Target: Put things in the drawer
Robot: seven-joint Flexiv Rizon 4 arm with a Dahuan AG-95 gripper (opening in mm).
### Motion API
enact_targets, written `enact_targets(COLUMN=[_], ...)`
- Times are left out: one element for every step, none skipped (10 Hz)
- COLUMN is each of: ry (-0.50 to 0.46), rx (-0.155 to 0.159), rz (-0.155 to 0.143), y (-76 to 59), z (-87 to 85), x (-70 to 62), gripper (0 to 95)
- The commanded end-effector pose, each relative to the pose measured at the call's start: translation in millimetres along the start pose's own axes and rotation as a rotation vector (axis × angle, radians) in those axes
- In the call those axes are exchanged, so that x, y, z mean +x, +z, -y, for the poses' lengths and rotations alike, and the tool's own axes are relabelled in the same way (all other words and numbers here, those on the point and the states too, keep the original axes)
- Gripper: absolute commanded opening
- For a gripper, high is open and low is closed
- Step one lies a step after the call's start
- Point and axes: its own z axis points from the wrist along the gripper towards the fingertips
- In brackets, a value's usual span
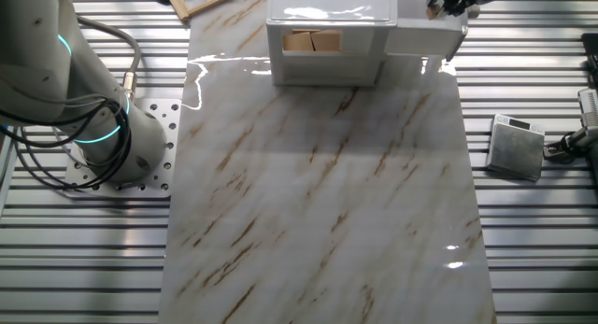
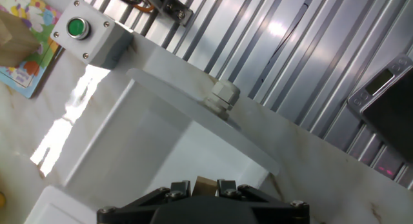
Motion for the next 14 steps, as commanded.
enact_targets(ry=[0.006,0.011,0.013,0.020,0.023,0.013,0.002,-0.006,-0.014,-0.011,0.003,0.011,0.028,0.058], rx=[0.006,0.009,0.013,0.013,0.012,0.011,0.013,0.018,0.022,0.025,0.029,0.025,0.020,0.004], rz=[0.009,0.005,0.004,0.004,0.003,0.002,-0.010,-0.022,-0.039,-0.045,-0.048,-0.032,-0.015,0.009], y=[-0.1,0.0,0.0,0.0,0.0,0.0,0.0,0.0,0.0,0.0,0.0,0.0,0.7,1.9], z=[-0.8,-0.8,-0.8,-0.8,-0.8,-0.8,-0.8,-0.8,-0.8,-0.8,-0.8,-0.8,-0.6,-0.3], x=[0.6,0.6,0.7,0.7,0.7,0.7,0.7,0.7,0.7,0.7,0.7,0.7,1.8,3.9], gripper=[0.0,0.0,0.0,0.0,0.0,0.0,0.0,0.0,0.0,0.0,0.0,0.0,0.0,0.0])
